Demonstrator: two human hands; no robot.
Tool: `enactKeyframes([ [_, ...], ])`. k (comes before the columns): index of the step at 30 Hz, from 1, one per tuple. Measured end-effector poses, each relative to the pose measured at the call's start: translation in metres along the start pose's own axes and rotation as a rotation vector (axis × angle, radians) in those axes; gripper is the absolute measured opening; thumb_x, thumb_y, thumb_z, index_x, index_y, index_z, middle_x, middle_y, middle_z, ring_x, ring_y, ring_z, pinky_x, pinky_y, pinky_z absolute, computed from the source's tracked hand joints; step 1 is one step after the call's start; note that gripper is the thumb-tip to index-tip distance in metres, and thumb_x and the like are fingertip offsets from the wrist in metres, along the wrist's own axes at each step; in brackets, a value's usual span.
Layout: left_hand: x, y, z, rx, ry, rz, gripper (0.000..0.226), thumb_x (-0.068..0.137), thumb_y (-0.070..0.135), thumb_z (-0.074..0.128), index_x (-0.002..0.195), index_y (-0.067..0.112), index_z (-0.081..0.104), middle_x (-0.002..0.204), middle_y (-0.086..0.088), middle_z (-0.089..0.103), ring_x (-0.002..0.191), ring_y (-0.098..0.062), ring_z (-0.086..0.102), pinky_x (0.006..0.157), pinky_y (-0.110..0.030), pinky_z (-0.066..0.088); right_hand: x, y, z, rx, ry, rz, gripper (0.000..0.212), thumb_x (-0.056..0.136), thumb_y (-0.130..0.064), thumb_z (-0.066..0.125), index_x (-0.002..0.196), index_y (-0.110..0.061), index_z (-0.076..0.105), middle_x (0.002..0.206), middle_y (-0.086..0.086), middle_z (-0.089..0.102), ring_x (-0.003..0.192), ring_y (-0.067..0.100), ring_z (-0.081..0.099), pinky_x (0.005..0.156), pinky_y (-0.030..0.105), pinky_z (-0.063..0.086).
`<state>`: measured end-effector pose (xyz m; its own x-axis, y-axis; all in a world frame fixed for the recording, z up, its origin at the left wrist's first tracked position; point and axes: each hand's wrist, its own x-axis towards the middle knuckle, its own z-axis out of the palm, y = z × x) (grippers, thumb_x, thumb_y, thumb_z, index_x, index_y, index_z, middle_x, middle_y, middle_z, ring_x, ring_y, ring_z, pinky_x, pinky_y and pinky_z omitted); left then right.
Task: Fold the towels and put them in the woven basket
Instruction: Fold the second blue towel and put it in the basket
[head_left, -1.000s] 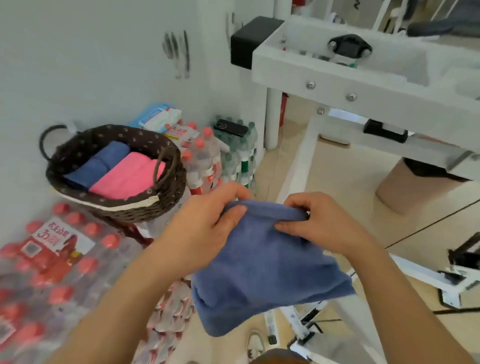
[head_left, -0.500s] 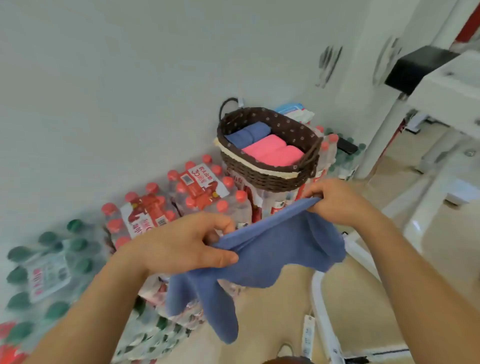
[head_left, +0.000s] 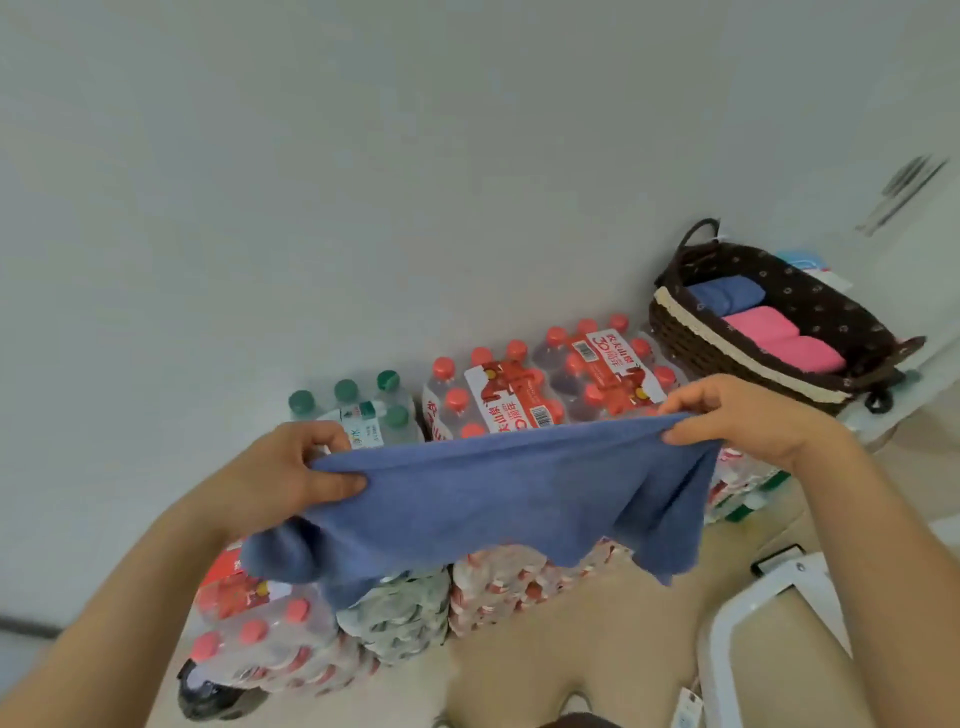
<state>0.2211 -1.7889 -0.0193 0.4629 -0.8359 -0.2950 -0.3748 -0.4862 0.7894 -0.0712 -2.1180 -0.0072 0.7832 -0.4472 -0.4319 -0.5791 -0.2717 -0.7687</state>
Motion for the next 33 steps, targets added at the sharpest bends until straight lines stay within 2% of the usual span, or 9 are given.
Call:
enactKeyframes([
  [3, 0.024, -0.027, -0.008, 0.065, 0.403, -0.023, 0.016, 0.075, 0.004, 0.067, 0.069, 0.010, 0.054, 0.057, 0.001, 0.053, 0.055, -0.015, 0.041, 0.057, -0.028, 0.035, 0.032, -0.015, 0.010, -0.067, 0.162, -0.005, 0.022, 0.080, -0.021, 0.074, 0.086, -0.001, 0.070, 0.092, 0.025, 0.065, 0.079, 0.024, 0.061, 0.081, 0.046, 0.050],
  [6, 0.045, -0.046, -0.012, 0.209, 0.638, -0.124, 0.025, 0.072, -0.004, 0.054, 0.071, 0.021, 0.054, 0.061, 0.002, 0.056, 0.061, -0.019, 0.050, 0.052, -0.027, 0.035, 0.070, -0.034, 0.030, -0.239, 0.511, -0.043, 0.018, 0.080, -0.017, 0.068, 0.075, 0.001, 0.067, 0.067, 0.017, 0.059, 0.061, 0.016, 0.049, 0.059, 0.035, 0.045],
  [11, 0.071, -0.079, -0.017, 0.328, 0.739, -0.283, 0.025, 0.077, 0.003, 0.052, 0.083, 0.023, 0.065, 0.070, -0.003, 0.058, 0.061, -0.021, 0.052, 0.049, -0.026, 0.032, 0.126, -0.044, 0.049, -0.462, 0.782, -0.197, 0.032, 0.081, -0.012, 0.063, 0.053, -0.004, 0.050, 0.051, 0.009, 0.048, 0.050, 0.024, 0.044, 0.042, 0.030, 0.031],
  [14, 0.082, -0.087, -0.018, 0.238, 0.801, -0.341, 0.015, 0.079, 0.010, 0.055, 0.085, 0.020, 0.065, 0.079, -0.005, 0.062, 0.065, -0.021, 0.056, 0.054, -0.027, 0.036, 0.159, -0.038, 0.053, -0.489, 0.809, -0.223, 0.042, 0.085, -0.014, 0.061, 0.051, -0.019, 0.039, 0.058, 0.002, 0.043, 0.062, 0.023, 0.044, 0.050, 0.030, 0.027],
  [16, 0.090, -0.088, -0.019, 0.099, 0.815, -0.409, 0.008, 0.081, 0.014, 0.056, 0.087, 0.017, 0.060, 0.081, -0.001, 0.062, 0.074, -0.023, 0.056, 0.062, -0.029, 0.038, 0.179, -0.034, 0.054, -0.475, 0.815, -0.214, 0.022, 0.085, -0.015, 0.062, 0.063, -0.014, 0.057, 0.077, 0.009, 0.055, 0.080, 0.029, 0.051, 0.063, 0.033, 0.039],
  [21, 0.104, -0.093, -0.022, -0.302, 0.910, -0.553, 0.025, 0.083, 0.015, 0.061, 0.106, 0.016, 0.051, 0.092, -0.002, 0.058, 0.081, -0.021, 0.055, 0.067, -0.030, 0.042, 0.216, -0.031, 0.057, -0.422, 0.758, -0.131, 0.018, 0.084, -0.011, 0.060, 0.101, -0.006, 0.063, 0.108, 0.018, 0.054, 0.102, 0.034, 0.048, 0.076, 0.034, 0.038],
  [25, 0.108, -0.096, -0.018, -0.471, 1.018, -0.547, 0.023, 0.084, 0.010, 0.059, 0.101, 0.016, 0.046, 0.079, 0.000, 0.055, 0.064, -0.016, 0.048, 0.057, -0.026, 0.040, 0.220, -0.047, 0.081, -0.444, 0.669, -0.256, 0.020, 0.083, -0.008, 0.061, 0.103, -0.010, 0.062, 0.107, 0.013, 0.053, 0.099, 0.033, 0.049, 0.076, 0.037, 0.042],
  [29, 0.109, -0.099, -0.016, -0.433, 1.047, -0.479, 0.019, 0.080, -0.001, 0.053, 0.083, 0.017, 0.048, 0.071, 0.000, 0.051, 0.061, -0.015, 0.042, 0.056, -0.025, 0.036, 0.206, -0.065, 0.151, -0.557, 0.297, -0.577, 0.024, 0.082, -0.014, 0.066, 0.107, -0.016, 0.067, 0.109, 0.001, 0.059, 0.096, 0.024, 0.058, 0.074, 0.036, 0.052],
  [33, 0.108, -0.105, -0.024, -0.340, 1.042, -0.429, 0.025, 0.076, -0.008, 0.047, 0.077, 0.016, 0.055, 0.077, 0.003, 0.058, 0.070, -0.012, 0.052, 0.062, -0.021, 0.041, 0.209, -0.080, 0.205, -0.706, 0.025, -0.565, 0.051, 0.095, -0.037, 0.045, 0.144, -0.024, 0.039, 0.154, -0.001, 0.030, 0.139, 0.021, 0.032, 0.103, 0.041, 0.041],
])
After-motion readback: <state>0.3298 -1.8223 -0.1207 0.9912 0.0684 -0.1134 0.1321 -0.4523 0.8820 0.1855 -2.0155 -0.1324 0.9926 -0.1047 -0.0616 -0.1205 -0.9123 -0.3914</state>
